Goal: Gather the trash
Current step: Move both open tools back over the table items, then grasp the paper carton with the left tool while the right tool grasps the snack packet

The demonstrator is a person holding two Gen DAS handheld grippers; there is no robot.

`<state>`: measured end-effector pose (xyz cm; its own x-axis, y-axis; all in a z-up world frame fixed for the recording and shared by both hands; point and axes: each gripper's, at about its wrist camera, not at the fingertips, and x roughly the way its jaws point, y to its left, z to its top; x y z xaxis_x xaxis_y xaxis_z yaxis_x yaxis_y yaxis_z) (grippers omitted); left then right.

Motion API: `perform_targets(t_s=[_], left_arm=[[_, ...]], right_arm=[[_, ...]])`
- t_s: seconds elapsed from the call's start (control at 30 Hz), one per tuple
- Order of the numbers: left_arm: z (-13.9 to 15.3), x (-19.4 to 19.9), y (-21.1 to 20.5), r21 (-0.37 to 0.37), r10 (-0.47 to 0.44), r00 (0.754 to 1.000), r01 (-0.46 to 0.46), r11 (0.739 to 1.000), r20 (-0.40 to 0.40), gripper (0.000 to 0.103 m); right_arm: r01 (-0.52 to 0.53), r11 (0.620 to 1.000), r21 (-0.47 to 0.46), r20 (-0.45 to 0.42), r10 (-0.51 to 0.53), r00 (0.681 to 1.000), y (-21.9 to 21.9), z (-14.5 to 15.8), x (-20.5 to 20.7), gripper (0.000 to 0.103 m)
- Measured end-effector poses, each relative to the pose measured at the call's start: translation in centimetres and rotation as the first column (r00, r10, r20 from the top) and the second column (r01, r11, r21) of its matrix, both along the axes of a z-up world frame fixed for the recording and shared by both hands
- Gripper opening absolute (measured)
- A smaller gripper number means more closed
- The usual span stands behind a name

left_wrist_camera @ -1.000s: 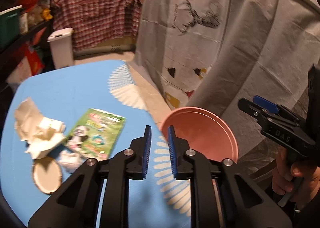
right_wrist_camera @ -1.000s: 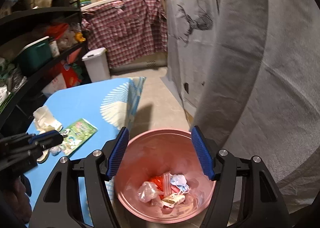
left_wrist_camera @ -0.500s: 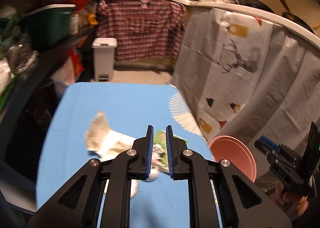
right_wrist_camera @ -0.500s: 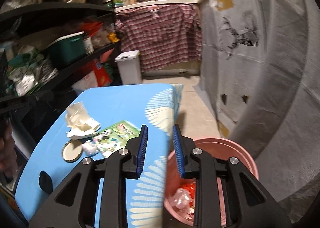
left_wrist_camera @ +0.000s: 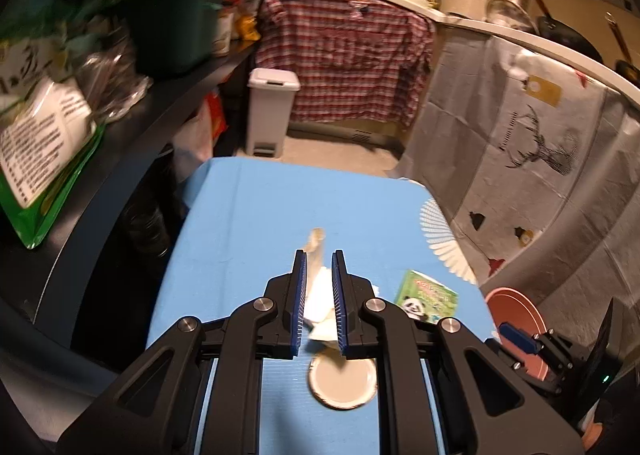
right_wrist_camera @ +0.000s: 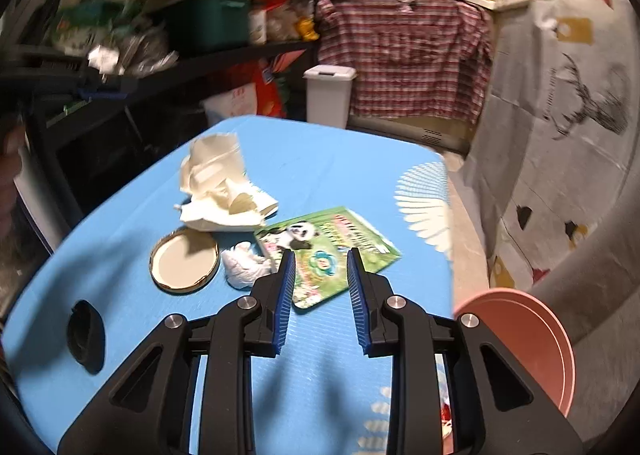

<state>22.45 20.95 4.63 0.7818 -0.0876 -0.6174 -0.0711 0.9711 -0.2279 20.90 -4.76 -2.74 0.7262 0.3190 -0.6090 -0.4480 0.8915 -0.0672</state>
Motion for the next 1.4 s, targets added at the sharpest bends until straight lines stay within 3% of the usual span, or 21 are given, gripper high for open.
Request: perform_targets(t_s=[0.63,0.7,0.77,0.83,1.0,1.3,1.4], left_arm=[[-4.9,3.5,2.1,-0.077,0.004,0.996,-0.011,0.997,-0.087,0.013],[-5.6,4.1,2.0,-0.091,-0.016,0.995,0.007,0.996,-0.095,0.016],[-6.3,4.7,1.7,-0.089,-0.029,0.994,0.02,0.996,-0.101,0.037],[-6.9,5.3,1.4,-0.085,-0.036,0.993,0.027,0.996,-0.108,0.041],[-8.3,6.7,1.0,-0.085,-0.046,0.989,0.034,0.996,-0.141,0.041],[-10.2,7.9,-0.1,-0.065,-0.069,0.981,0.058,0.996,-0.183,0.041],[-10.2,7.9,-0.4,-0.043,-0.07,0.98,0.063,0.997,-0.185,0.029]], right_arm=[[-0.041,0.983,-0.18,-0.084,0.026,0.996,4.8,-5.7,2.9,0.036],[-0.042,0.983,-0.178,-0.092,0.026,0.995,4.9,-5.9,2.8,0.034],[-0.041,0.984,-0.174,-0.086,0.026,0.996,4.8,-5.8,2.8,0.033],[-0.045,0.984,-0.173,-0.089,0.029,0.996,4.8,-5.8,2.8,0.029],[-0.057,0.985,-0.164,-0.108,0.04,0.993,4.7,-5.9,3.0,0.009],[-0.057,0.99,-0.131,-0.082,0.047,0.996,4.2,-4.9,2.6,0.0],[-0.051,0.992,-0.112,-0.07,0.043,0.997,3.9,-4.4,2.7,0.0]])
